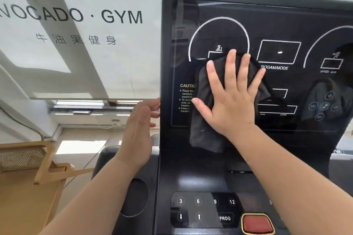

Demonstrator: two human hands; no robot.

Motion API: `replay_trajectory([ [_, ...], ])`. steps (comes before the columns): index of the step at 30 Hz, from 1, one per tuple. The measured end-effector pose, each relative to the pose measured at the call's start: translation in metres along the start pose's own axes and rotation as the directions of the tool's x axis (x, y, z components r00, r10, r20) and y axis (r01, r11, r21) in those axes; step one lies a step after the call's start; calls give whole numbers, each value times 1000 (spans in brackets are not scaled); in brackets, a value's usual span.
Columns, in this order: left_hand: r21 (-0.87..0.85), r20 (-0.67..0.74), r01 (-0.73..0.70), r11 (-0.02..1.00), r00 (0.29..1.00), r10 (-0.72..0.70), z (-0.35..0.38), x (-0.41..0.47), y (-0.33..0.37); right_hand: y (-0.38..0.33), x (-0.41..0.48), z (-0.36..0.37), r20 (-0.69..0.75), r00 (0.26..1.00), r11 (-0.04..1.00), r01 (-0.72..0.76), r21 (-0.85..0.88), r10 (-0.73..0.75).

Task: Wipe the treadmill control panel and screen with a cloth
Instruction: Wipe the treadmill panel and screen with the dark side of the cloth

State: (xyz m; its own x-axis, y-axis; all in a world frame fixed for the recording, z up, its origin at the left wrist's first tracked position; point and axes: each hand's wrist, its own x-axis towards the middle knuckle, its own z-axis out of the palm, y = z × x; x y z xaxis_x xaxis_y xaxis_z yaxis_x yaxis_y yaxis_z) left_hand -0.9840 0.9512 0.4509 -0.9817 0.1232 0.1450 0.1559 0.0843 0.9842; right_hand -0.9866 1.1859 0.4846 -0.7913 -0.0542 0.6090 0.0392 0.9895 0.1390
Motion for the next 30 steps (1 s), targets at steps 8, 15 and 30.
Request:
replay_trajectory([
  [8,24,65,50,998,997,-52,-13,5,9,-11,78,-28,-39,989,986,139,-97,-143],
  [15,28,85,36,999,996,-38,-6,-1,17,-10,10,5,16,894,888,446,-112,-448],
  [30,45,140,59,997,988,-65,-7,3,26,23,132,-48,-44,847,837,515,-185,-530],
])
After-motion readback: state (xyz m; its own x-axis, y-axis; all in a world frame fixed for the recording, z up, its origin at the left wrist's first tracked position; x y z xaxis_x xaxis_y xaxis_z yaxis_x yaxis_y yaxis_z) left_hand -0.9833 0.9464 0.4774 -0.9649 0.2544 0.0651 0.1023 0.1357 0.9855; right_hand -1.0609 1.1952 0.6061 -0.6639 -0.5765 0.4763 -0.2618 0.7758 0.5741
